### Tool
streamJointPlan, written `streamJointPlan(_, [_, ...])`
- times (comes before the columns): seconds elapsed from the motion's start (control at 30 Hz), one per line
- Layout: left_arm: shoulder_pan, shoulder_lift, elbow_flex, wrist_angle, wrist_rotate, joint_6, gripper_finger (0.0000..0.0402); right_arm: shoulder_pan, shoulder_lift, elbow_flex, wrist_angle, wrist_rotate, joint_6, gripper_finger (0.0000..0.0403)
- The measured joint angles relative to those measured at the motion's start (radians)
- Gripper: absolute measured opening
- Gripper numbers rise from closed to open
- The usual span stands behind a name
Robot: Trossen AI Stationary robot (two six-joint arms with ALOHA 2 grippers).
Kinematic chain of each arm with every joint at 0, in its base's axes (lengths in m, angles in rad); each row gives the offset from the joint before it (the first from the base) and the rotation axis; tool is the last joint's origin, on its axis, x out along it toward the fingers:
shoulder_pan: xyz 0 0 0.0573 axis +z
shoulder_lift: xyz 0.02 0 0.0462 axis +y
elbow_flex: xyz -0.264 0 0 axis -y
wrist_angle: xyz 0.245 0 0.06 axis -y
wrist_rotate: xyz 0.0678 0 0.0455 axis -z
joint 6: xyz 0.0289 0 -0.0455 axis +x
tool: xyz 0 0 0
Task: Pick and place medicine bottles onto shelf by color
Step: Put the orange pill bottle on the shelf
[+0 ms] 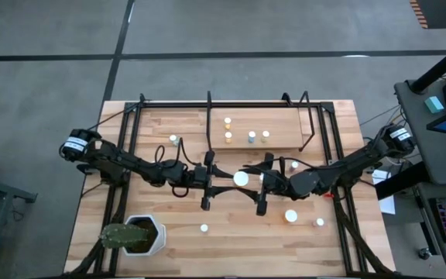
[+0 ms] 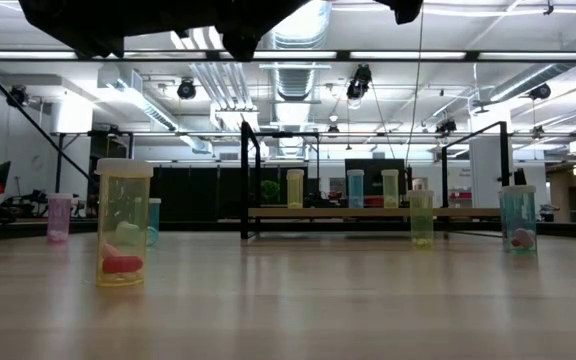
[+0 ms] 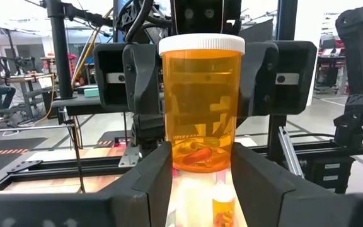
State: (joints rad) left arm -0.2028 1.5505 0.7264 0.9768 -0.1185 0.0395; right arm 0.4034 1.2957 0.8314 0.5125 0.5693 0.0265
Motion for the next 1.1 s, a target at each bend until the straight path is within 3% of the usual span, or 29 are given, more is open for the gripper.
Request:
streamJointPlan(0.23, [0.0, -0.002, -0.001, -0.062, -0.024, 0.003, 0.0134, 0.0, -0.004, 0.0, -0.026, 0.003, 0.0, 0.0262])
streamJointPlan(0.43, [0.0, -0.002, -0.001, -0.081, -0.05, 0.013, 0.0134, 0.0, -0.013, 0.063, -0.198, 0.02, 0.067, 0.0246])
streamJointPlan(0.6, [0.0, -0.015, -0.001, -0.064, -0.051, 0.027, 0.0134, 0.0, 0.018, 0.116, -0.388, 0.064, 0.143, 0.0136])
streamJointPlan(0.73, [0.0, -0.018, -0.001, -0.071, -0.054, 0.029, 0.0134, 0.0, 0.011, 0.126, -0.391, 0.065, 0.141, 0.0037])
streamJointPlan(0.8, [0.0, -0.02, -0.001, -0.096, -0.054, 0.029, 0.0134, 0.006, 0.002, 0.125, -0.42, 0.061, 0.141, 0.0018])
streamJointPlan(1.03, [0.001, -0.046, 0.024, -0.554, -0.047, 0.074, 0.0136, 0.037, -0.034, 0.222, -0.766, 0.059, 0.273, 0.0017])
streamJointPlan(1.1, [0.005, -0.027, 0.049, -0.614, -0.046, 0.073, 0.0146, 0.048, -0.033, 0.253, -0.865, 0.059, 0.308, 0.0017])
